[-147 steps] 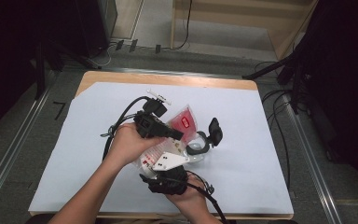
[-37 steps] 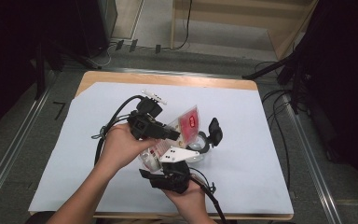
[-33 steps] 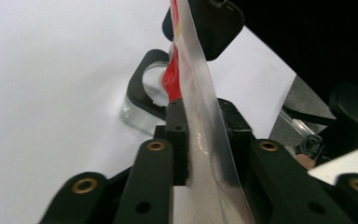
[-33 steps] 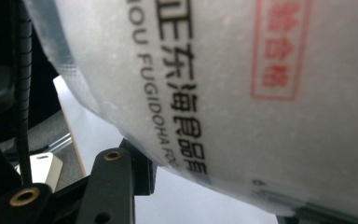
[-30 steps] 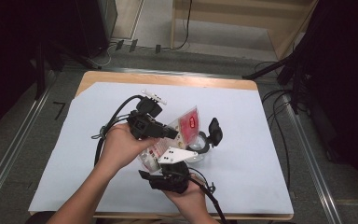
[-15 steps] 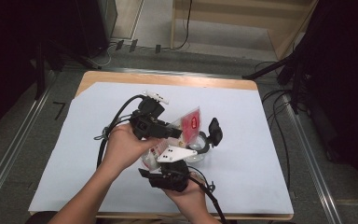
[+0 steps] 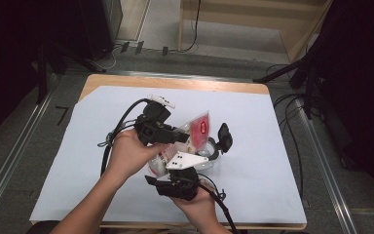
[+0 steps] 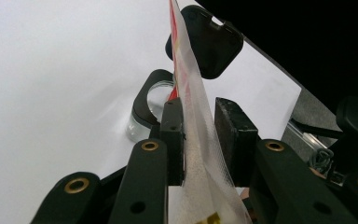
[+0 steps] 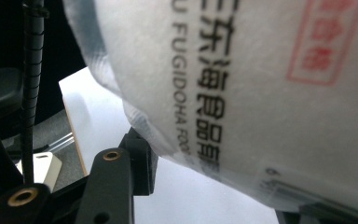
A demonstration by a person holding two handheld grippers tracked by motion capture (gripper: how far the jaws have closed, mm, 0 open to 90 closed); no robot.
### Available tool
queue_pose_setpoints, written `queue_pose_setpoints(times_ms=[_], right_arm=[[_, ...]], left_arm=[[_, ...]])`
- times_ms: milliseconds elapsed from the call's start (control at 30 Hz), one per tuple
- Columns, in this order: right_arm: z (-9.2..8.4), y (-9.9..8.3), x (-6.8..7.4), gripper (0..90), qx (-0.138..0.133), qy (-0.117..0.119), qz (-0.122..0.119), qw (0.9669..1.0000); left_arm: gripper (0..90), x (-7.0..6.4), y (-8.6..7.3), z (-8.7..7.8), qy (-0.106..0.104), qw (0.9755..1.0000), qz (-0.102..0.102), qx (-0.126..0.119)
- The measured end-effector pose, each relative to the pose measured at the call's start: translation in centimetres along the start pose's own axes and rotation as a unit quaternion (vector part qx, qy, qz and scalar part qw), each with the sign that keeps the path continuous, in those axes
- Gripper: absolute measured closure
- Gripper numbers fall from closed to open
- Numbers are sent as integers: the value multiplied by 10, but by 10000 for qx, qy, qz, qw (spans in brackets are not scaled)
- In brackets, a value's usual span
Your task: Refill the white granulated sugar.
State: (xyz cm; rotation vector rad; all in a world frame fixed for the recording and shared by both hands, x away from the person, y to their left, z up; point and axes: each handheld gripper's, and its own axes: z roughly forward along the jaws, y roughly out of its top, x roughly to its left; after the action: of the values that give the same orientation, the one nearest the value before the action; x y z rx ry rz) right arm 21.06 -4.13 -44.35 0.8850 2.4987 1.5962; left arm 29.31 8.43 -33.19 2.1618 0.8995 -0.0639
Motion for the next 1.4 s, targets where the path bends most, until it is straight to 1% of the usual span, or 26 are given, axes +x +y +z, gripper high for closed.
queue_pose_setpoints(times_ms=[67,200,300,467,567,633,700,733,767,800,833,867,900,1033,1100,1233,1367,1400], right_arm=[[1,0,1,537,9,-12,-95,10000],[1,0,2,550,26,-48,-127,9999],[1,0,1,556,51,-77,-50,9999],[0,1,0,558,58,-50,68,9999],[-1,2,-1,558,21,25,237,9997],[-2,2,-1,558,15,29,261,9997],[-2,2,-1,557,21,3,234,9997],[-1,2,-1,556,22,0,199,9998],[-1,2,0,555,28,-17,164,9999],[-1,2,0,552,33,-18,138,9999],[-1,2,1,548,41,-18,104,9999],[-1,2,2,546,58,-34,52,10000],[-1,2,2,544,61,-21,44,10000],[-1,2,2,539,62,44,-36,10000],[-1,3,2,541,64,66,-29,10000],[-2,4,1,551,74,82,30,9999],[-3,5,1,557,56,137,153,9998],[-3,6,1,558,37,174,194,9997]], left_arm=[[746,0,0,0,8,10000,8,-6],[743,0,0,1,2,10000,-5,-35],[736,1,-1,2,-13,10000,-10,-20],[717,2,-2,3,-51,10000,-9,-28],[700,3,-2,3,-36,10000,-37,-82],[700,3,-2,3,-42,10000,-28,-79],[704,2,-2,4,-49,9999,2,-95],[717,1,-2,3,-16,10000,14,-71],[728,1,-2,3,28,10000,70,-36],[749,0,-2,4,39,9999,79,-102],[773,-1,-3,4,77,9998,145,-66],[780,-1,-3,4,81,9998,163,-94],[783,-1,-3,4,49,9998,161,-84],[786,-1,-3,4,56,9998,140,-114],[784,-1,-3,4,46,9998,125,-144],[772,-1,-2,4,23,9998,96,-187],[737,-2,-2,4,-17,9997,79,-226],[726,-2,-2,4,0,9997,78,-221]])
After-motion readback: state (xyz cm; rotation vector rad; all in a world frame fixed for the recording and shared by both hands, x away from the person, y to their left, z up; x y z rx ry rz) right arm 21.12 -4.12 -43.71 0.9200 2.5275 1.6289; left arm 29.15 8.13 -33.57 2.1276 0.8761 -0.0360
